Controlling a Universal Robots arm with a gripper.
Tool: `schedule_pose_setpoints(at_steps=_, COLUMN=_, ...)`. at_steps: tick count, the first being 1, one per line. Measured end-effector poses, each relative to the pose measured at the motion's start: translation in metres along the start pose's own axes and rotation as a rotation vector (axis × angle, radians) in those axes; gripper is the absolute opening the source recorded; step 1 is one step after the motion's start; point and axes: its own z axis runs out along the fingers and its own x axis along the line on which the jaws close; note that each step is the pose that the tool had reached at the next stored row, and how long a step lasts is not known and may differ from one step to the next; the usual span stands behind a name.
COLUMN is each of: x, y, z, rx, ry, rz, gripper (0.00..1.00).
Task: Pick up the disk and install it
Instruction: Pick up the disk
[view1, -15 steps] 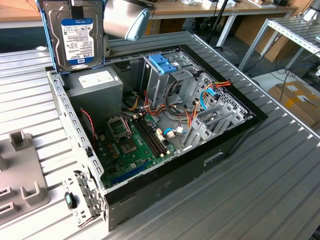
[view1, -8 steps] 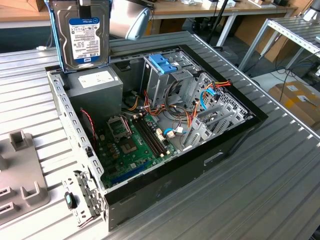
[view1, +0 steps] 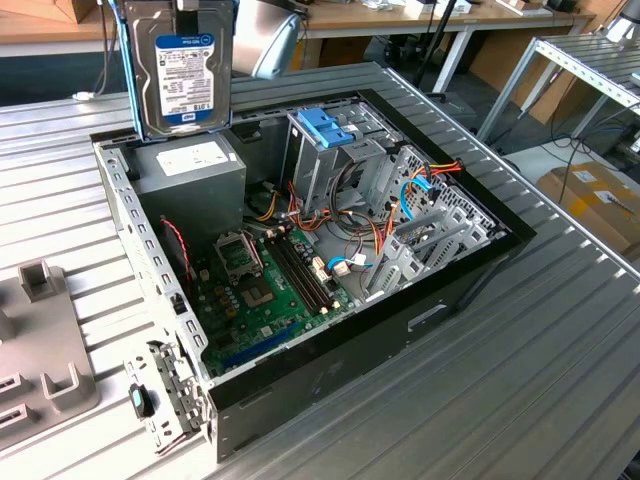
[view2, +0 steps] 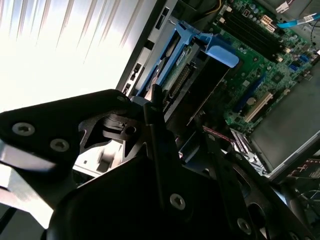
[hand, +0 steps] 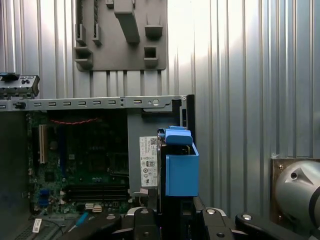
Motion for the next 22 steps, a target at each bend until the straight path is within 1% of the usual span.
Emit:
schedule_pose_setpoints(at_steps=10, x=-0.0018, y=-0.0153, z=0.0002, rx=0.0000, ry=0.0001, rz=0.000, gripper=0.35)
schedule_pose_setpoints(at_steps=12, x=-0.0022, y=-0.0193, z=0.0002, rx=0.0000, ry=0.0001, rz=0.000, gripper=0.35)
schedule_pose_setpoints(at_steps=22, x=-0.0036, y=-0.0353, z=0.0004, rx=0.0000, ry=0.0002, rz=0.000, gripper=0.35)
